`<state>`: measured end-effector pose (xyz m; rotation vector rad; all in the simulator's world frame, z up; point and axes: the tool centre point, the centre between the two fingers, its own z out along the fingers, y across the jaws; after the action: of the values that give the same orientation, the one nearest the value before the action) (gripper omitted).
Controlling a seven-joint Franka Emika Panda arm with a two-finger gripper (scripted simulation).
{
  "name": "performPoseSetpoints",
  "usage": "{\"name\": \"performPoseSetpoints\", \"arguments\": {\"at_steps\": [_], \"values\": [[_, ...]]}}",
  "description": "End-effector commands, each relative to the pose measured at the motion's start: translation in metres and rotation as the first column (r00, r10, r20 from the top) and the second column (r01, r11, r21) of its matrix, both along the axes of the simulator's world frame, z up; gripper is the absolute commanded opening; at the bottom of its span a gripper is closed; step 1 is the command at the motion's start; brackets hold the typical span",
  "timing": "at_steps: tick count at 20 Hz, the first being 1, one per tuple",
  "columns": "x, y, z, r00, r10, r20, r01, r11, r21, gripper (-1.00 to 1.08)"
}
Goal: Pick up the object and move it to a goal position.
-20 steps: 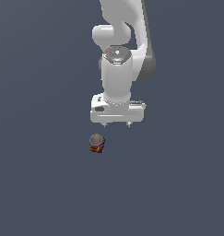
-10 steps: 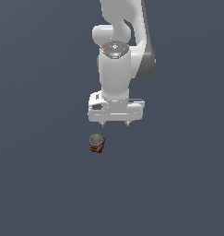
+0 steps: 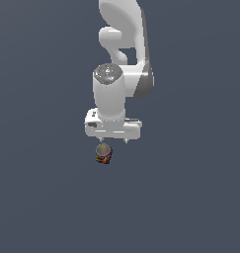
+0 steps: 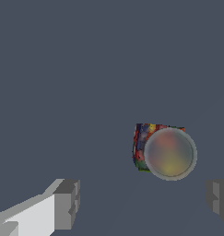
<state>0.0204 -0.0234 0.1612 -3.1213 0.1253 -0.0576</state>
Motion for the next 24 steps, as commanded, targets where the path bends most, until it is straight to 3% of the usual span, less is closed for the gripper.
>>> {"name": "performPoseSetpoints", "arguments": {"at_steps": [1,9,16,24], "values": [[0.001,-0.017,-0.017,0.999,-0.042,-0.013,0.042,0.999,-0.004,1.00],[0.001,-0.049,-0.051,0.992,-0.120,-0.036,0.119,0.993,-0.015,1.00],[0.000,-0.051,-0.056,0.992,-0.123,-0.038,0.122,0.992,-0.015,1.00],[-0.001,-0.051,-0.093,0.991,-0.125,-0.038,0.125,0.992,-0.016,1.00]]}}
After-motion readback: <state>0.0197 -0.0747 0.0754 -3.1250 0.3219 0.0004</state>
